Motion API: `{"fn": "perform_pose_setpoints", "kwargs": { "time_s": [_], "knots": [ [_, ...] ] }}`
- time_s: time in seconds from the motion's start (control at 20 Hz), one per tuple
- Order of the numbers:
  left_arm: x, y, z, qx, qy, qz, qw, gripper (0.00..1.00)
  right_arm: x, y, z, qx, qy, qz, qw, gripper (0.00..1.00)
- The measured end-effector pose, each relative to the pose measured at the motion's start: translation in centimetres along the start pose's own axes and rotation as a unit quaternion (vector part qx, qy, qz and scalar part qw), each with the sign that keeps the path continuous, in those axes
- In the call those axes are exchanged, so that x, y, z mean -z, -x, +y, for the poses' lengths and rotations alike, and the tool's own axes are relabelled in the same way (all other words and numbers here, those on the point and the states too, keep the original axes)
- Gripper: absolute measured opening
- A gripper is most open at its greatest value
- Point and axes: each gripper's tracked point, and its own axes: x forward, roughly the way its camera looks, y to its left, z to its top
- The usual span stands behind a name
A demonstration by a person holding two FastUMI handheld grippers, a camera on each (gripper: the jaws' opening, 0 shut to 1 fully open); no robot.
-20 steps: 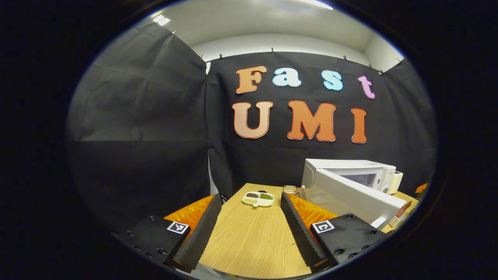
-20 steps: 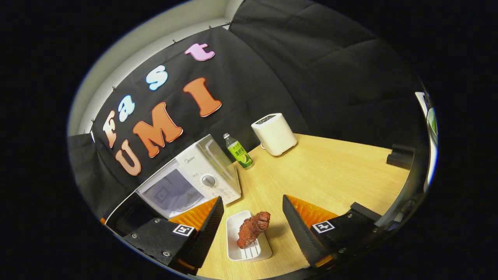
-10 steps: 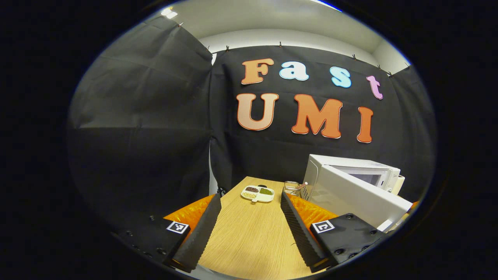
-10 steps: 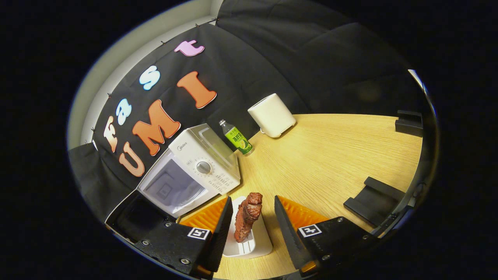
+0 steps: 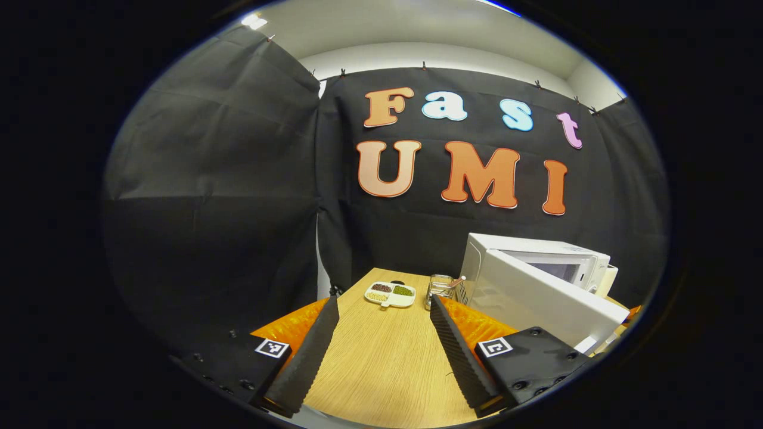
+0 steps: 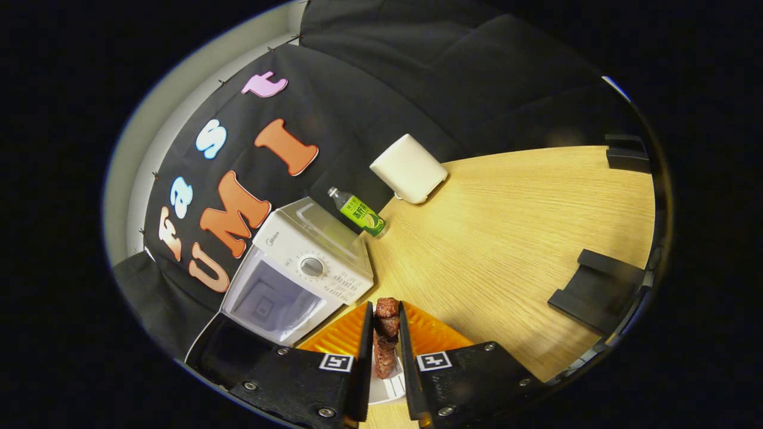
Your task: Open the microwave oven with the left hand, put the food in, and close the microwave oven.
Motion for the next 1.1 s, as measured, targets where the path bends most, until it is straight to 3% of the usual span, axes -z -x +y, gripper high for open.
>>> {"fn": "perform_pose_setpoints", "kwargs": {
  "time_s": [0.15,0.55,1.1],
  "knots": [
    [-0.1,0.4,0.0,0.002,0.0,-0.001,1.0,0.96,0.1,0.1,0.5,0.001,-0.006,-0.004,1.0,0.17],
    [0.1,1.3,0.9,0.001,0.008,-0.004,1.0,0.97,-3.6,2.6,3.9,-0.008,0.032,-0.063,0.997,0.14],
    [-0.2,1.6,2.0,-0.008,-0.004,-0.011,1.0,0.97,-3.9,2.6,15.6,-0.105,0.004,-0.074,0.992,0.12]
  ]
}}
